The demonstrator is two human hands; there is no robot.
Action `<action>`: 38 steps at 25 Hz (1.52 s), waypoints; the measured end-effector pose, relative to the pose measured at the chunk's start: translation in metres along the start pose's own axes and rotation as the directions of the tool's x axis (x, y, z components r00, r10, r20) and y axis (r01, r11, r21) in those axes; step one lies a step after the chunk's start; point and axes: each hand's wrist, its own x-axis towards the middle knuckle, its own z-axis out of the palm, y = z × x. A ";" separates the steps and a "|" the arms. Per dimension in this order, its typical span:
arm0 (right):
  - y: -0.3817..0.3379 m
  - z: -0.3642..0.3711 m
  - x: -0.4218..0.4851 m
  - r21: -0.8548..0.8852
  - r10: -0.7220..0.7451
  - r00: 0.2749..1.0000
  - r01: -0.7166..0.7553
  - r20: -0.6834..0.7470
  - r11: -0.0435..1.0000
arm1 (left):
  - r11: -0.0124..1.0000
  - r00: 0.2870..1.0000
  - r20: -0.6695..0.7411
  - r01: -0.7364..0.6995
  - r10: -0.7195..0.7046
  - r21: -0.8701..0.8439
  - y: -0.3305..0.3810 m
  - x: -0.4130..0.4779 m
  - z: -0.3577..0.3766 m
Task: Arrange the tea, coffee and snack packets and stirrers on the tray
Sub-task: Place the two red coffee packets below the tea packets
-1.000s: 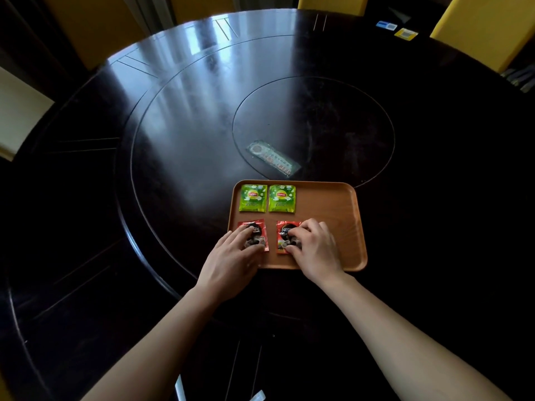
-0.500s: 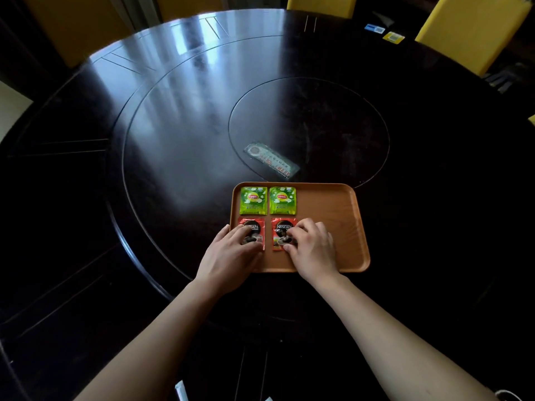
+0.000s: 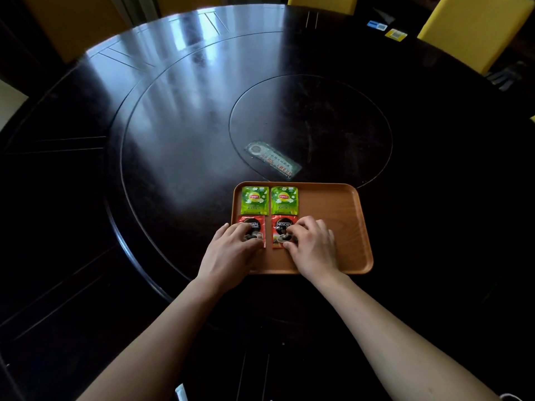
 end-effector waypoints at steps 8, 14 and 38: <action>0.004 -0.001 -0.001 0.056 0.018 1.000 -0.018 0.000 0.998 | 0.999 0.999 -0.027 0.021 -0.022 -0.044 -0.001 -0.003 0.004; 0.003 0.000 -0.002 0.046 0.018 1.000 -0.017 -0.007 0.999 | 0.994 0.994 -0.076 0.077 -0.083 -0.082 -0.001 0.003 0.008; 0.010 -0.001 -0.011 0.150 0.009 1.000 -0.006 -0.014 0.989 | 0.981 0.979 -0.142 0.123 -0.145 -0.148 0.004 0.000 0.008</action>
